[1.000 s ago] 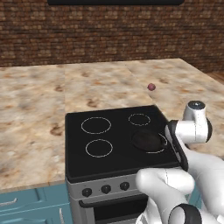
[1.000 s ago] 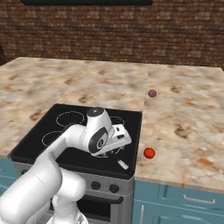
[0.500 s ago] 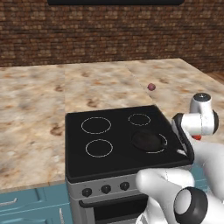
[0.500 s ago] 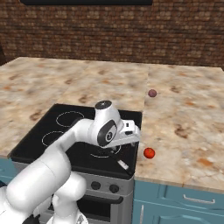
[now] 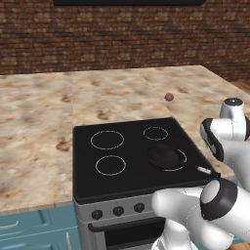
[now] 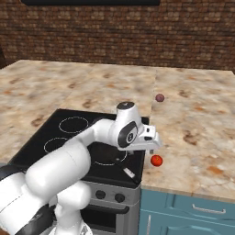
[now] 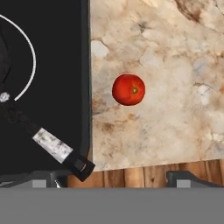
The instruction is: Place the pan on the front right burner on the stove. Then place the tomato and the onion in the pan and turn on the front right burner.
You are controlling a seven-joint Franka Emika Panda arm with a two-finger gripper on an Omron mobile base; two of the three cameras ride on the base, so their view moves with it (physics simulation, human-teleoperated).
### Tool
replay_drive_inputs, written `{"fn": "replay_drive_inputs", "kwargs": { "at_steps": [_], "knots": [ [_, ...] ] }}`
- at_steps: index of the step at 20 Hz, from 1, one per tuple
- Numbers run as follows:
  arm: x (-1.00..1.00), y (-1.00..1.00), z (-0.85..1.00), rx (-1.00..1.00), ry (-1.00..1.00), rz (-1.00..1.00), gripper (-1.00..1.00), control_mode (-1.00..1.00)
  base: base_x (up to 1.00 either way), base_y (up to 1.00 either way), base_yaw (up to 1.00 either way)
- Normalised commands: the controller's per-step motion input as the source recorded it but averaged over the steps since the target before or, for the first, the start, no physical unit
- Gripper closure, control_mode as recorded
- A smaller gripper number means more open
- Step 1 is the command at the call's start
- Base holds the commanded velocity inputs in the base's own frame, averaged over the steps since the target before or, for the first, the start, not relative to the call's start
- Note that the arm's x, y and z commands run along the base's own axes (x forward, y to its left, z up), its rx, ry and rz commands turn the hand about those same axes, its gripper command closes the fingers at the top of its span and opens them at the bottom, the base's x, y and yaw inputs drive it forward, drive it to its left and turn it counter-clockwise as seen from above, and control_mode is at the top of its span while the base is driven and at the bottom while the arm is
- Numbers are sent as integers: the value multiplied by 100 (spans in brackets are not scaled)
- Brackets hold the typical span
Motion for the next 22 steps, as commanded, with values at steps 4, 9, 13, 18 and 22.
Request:
{"fn": "replay_drive_inputs", "kwargs": {
  "at_steps": [4, 9, 13, 18, 22],
  "knots": [
    [2, -17, -8, 0, 0, -7, -100, -100, 0, 0, 0],
    [0, -10, -22, 3, 0, -4, -100, -100, 0, 0, 0],
    [0, -2, -23, 4, -1, 0, -100, -100, 0, 0, 0],
    [10, -3, -9, 3, -1, 0, -100, -100, 0, 0, 0],
    [21, -8, -7, 2, 0, 0, -100, -100, 0, 0, 0]
  ]
}}
